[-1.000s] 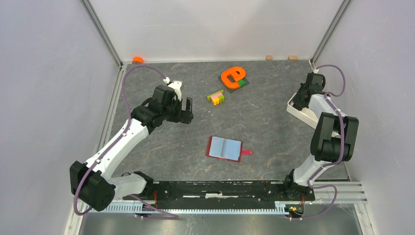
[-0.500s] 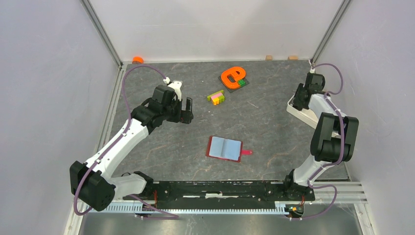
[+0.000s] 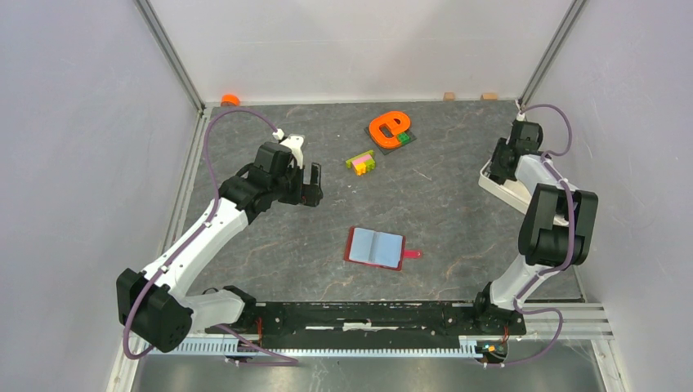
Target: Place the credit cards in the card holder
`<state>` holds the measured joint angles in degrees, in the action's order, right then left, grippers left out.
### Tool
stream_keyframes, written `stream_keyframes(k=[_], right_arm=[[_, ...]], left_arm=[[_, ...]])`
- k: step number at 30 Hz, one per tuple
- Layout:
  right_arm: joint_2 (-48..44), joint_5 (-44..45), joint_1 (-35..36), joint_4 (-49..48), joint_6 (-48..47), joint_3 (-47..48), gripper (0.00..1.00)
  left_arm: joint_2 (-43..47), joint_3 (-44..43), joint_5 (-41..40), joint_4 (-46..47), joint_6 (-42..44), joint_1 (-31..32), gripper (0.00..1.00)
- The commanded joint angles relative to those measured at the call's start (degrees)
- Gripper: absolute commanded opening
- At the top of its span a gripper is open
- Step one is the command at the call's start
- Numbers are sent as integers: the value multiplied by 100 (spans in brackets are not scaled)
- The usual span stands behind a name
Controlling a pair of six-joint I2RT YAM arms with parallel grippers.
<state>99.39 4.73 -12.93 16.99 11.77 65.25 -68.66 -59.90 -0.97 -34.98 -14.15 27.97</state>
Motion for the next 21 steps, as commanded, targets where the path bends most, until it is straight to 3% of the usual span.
stream_keyframes(k=[1, 12, 21], right_arm=[[204, 46, -26, 1, 11, -159, 40], [-152, 231, -41, 277, 184, -188, 2], [-426, 365, -148, 328, 182, -379, 0]], left_arm=[[9, -4, 27, 137, 255, -26, 100], [-22, 5, 36, 132, 255, -25, 100], [-8, 5, 36, 132, 255, -26, 100]])
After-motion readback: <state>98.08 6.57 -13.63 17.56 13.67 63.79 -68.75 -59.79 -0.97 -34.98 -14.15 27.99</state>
